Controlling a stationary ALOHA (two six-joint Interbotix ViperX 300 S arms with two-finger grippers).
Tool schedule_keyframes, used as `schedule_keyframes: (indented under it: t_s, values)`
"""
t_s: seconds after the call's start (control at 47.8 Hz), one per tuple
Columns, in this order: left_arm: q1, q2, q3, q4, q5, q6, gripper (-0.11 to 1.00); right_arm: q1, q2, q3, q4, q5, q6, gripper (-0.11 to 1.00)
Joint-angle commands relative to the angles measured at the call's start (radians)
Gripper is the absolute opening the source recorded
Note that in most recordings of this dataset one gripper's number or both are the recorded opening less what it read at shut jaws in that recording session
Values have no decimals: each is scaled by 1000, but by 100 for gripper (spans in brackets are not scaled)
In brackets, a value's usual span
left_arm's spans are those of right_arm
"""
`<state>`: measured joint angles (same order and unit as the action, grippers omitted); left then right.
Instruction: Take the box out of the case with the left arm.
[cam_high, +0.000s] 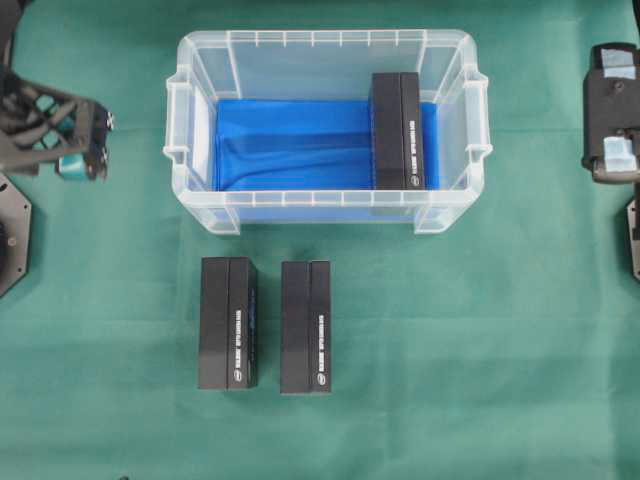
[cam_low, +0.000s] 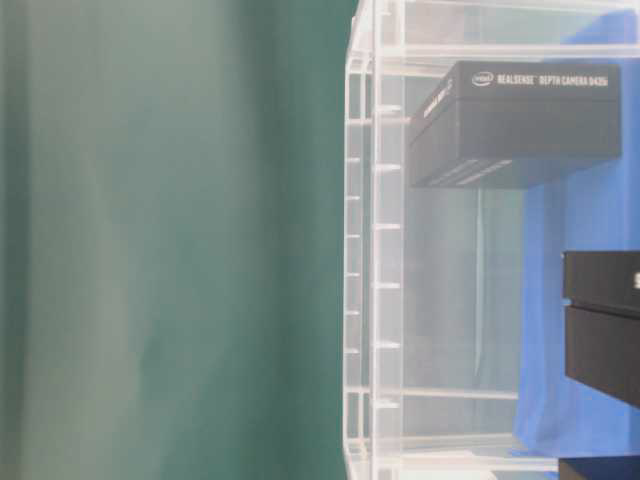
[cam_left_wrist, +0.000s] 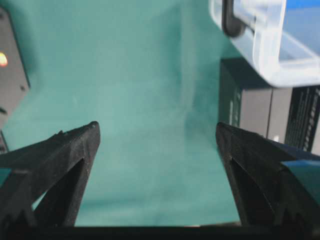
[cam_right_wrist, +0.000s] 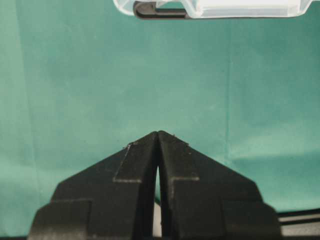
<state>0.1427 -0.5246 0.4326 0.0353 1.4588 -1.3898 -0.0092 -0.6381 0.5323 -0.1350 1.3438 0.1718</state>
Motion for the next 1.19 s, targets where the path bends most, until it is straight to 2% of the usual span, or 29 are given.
schedule_keyframes:
  t_s: [0.0, 0.126, 0.23, 1.172]
  values:
    - [54, -3, -26, 2, 5, 38, 94, 0, 2, -12, 2, -3, 2, 3]
    - [115, -2, -28, -2, 17, 95, 94, 0, 0, -11, 2, -5, 2, 3]
    - [143, 2, -31, -3, 20, 117, 94, 0, 0, -11, 2, -5, 2, 3]
    - [144, 23, -49, -6, 18, 120, 94, -2, 0, -11, -2, -3, 0, 3]
